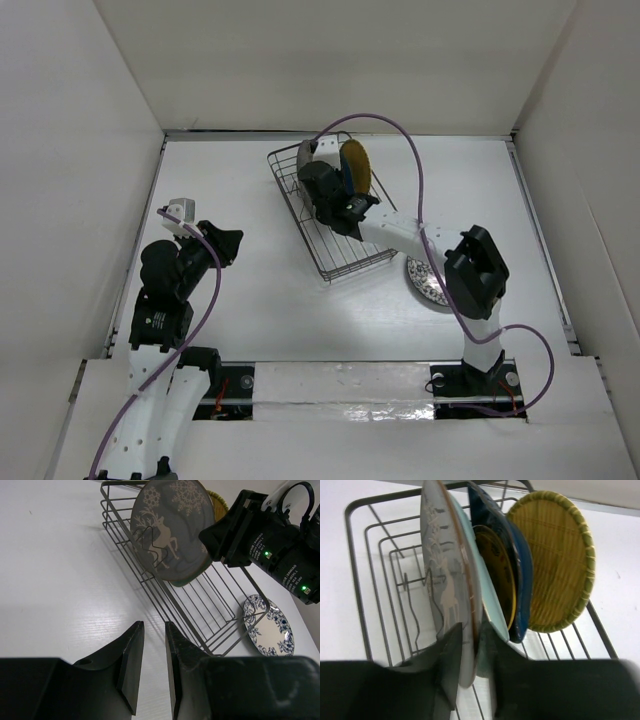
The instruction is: Load the plates into the dish rack
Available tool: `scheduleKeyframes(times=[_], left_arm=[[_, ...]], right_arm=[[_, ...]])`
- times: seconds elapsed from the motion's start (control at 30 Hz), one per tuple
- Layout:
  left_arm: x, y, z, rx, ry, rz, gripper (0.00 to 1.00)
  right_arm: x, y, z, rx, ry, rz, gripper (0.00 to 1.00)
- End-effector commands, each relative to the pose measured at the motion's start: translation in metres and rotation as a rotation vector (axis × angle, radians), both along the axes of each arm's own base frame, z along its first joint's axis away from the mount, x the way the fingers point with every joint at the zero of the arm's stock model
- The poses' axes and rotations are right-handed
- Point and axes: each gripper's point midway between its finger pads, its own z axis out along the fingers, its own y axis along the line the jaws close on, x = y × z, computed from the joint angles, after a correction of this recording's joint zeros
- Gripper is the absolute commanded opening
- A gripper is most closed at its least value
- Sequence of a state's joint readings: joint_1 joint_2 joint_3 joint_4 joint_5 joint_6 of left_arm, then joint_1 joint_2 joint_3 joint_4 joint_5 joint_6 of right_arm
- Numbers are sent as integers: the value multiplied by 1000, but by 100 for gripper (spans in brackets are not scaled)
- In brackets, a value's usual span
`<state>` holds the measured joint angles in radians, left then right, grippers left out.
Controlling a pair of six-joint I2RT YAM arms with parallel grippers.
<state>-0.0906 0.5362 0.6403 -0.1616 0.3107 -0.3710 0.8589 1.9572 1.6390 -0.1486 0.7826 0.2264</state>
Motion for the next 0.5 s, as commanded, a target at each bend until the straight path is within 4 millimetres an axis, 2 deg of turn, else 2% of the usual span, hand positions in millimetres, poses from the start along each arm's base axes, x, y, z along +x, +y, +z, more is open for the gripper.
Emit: scheduleKeyframes(times=[0.0, 0.07, 0.1, 0.13, 0.17, 0.2, 0.23, 0.27, 0.3, 0.33, 0.37, 0.4, 0.43, 0.47], left_arm=[[2, -3, 30, -4, -87, -15, 21], [2, -3, 30, -5, -86, -13, 21], [2, -3, 31, -5, -88, -13, 21], [2, -3, 31, -5, -88, -13, 21], [2, -3, 31, -4, -88, -15, 21], [2, -2, 31, -2, -90, -14, 21], [2, -3, 31, -4, -90, -17, 21], [2, -3, 32, -5, -94, -18, 21], [2, -4, 32, -7, -94, -19, 21], [2, -4, 32, -7, -94, -21, 21], [1, -4, 34, -6, -99, -21, 21], [1, -4, 34, -6, -99, -21, 21], [0, -4, 32, -6, -96, -26, 21], [-1, -5, 34, -7, -103, -29, 21]], right_arm=[[-4, 16, 48, 192, -59, 51, 42], [-6, 13, 57, 222, -66, 71, 56], [-6, 10, 63, 238, -69, 82, 61], [-10, 4, 83, 281, -87, 105, 64], [-15, 2, 83, 288, -83, 120, 69], [-17, -6, 88, 303, -91, 121, 71], [-21, -18, 115, 369, -129, 142, 74], [-25, -24, 120, 395, -135, 155, 75], [-32, -33, 103, 390, -103, 161, 75], [-35, -39, 115, 458, -146, 171, 75], [-43, -67, 139, 513, -205, 147, 57], [-50, -87, 102, 497, -155, 109, 35], [-54, -103, 93, 556, -144, 71, 14], [-59, -142, 101, 598, -183, 5, 0]])
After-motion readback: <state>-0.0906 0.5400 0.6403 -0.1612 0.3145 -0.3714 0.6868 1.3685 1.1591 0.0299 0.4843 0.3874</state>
